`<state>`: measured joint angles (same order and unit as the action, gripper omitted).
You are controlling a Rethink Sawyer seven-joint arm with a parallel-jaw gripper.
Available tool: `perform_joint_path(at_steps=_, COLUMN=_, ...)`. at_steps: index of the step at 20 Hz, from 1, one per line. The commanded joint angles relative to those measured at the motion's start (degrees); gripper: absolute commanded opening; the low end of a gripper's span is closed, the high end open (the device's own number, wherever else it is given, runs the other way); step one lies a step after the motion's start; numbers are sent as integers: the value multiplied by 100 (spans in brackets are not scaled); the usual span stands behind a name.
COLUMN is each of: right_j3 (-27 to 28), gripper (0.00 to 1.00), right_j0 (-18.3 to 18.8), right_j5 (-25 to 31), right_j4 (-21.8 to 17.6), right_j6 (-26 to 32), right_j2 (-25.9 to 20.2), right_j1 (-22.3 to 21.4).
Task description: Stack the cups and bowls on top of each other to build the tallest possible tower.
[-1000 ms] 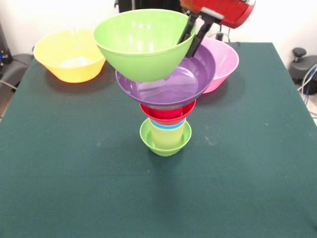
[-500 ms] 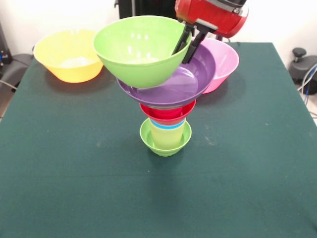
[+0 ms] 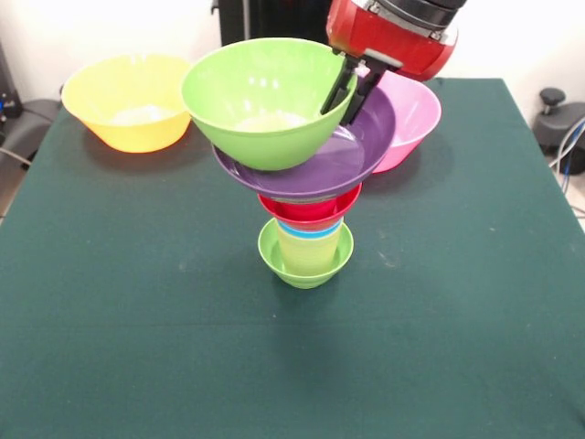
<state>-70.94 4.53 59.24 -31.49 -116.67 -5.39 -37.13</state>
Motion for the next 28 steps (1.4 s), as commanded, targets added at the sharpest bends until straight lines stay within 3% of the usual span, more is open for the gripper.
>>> perform_joint_path(at_steps=1, right_j3=-434, gripper=0, right_j0=-198, right_j5=-376, right_j4=88, right_j6=-683, right_j2=-65, right_j1=117)
perform_joint_path(at_steps=28, right_j3=-376, gripper=0, right_j0=-334, right_j5=-490, right_j4=333, right_j6=-629, right_j2=133, right_j1=186)
